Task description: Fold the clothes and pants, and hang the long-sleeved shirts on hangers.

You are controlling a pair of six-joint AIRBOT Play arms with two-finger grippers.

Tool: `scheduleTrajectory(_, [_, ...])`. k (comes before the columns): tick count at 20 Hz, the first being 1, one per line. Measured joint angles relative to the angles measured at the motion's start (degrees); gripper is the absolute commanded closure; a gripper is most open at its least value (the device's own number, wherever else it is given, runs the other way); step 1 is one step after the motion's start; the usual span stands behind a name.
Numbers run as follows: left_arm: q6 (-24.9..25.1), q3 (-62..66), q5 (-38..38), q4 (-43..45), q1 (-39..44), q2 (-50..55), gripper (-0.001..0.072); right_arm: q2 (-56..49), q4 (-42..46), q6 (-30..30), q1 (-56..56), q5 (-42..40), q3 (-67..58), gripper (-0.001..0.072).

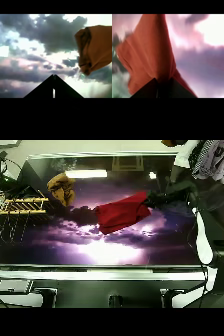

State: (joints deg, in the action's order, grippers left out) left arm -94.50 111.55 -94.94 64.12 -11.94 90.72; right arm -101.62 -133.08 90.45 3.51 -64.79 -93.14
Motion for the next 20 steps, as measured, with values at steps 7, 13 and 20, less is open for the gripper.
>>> scheduleTrajectory(7, [0.02, 0.00, 0.00, 0.00, 0.00, 0.24, 0.0693, 0.11, 13.14, -13.25, 2.38, 3.28, -12.55, 0.0681])
scheduleTrajectory(13, [0.07, 0.00, -0.02, 0.02, -0.11, 0.37, 0.0692, 0.11, 15.89, -18.91, 12.00, 4.42, -18.97, 0.0681])
scheduleTrajectory(20, [0.24, 0.00, -0.02, 0.04, -0.63, 0.44, 0.0692, 0.46, 16.61, -23.39, 26.40, 3.74, -21.44, 0.0683])
